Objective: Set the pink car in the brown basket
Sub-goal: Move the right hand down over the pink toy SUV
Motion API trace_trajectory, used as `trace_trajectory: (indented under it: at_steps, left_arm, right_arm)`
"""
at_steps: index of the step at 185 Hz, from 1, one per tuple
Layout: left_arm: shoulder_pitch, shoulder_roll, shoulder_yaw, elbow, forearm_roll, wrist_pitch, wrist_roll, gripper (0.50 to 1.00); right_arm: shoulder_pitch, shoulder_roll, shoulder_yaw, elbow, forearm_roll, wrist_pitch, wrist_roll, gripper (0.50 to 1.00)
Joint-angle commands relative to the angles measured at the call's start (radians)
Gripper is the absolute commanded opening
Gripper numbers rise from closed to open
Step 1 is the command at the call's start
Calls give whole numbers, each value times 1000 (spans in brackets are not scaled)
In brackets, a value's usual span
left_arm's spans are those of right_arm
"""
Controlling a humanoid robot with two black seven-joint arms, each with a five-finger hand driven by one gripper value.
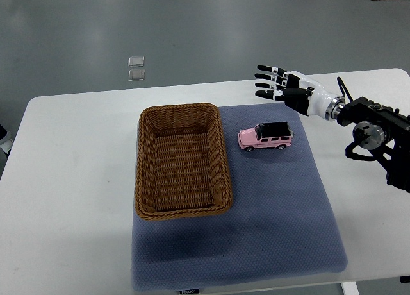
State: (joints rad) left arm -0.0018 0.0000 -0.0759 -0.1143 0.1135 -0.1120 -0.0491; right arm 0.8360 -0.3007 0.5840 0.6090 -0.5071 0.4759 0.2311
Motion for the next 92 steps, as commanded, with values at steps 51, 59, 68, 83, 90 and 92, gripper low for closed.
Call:
trace_trajectory:
  at_steps: [51, 59, 68, 83, 90, 92]
  left_arm:
    - [0, 0, 1, 2, 0, 0, 0, 1000]
    - [-1, 0, 1, 2, 0, 0, 0, 1000]
    - [-1, 0, 1, 2, 0, 0, 0, 1000]
    - [0, 0, 1, 4, 0, 0, 0, 1000]
    - [0, 0, 1, 4, 0, 0, 0, 1000]
    - [-1, 0, 1, 4, 0, 0, 0, 1000]
  right_arm:
    - [14, -77, -79, 46, -528, -5, 114, 913]
    - [17, -81, -89, 48, -579, -30, 116, 913]
    - [18, -89, -101, 49, -631, -51, 117, 913]
    - [37, -94, -110, 51, -666, -59, 119, 913]
    - [48, -94, -118, 51, -673, -59, 119, 913]
    - [51, -94, -121, 51, -673, -60, 119, 913]
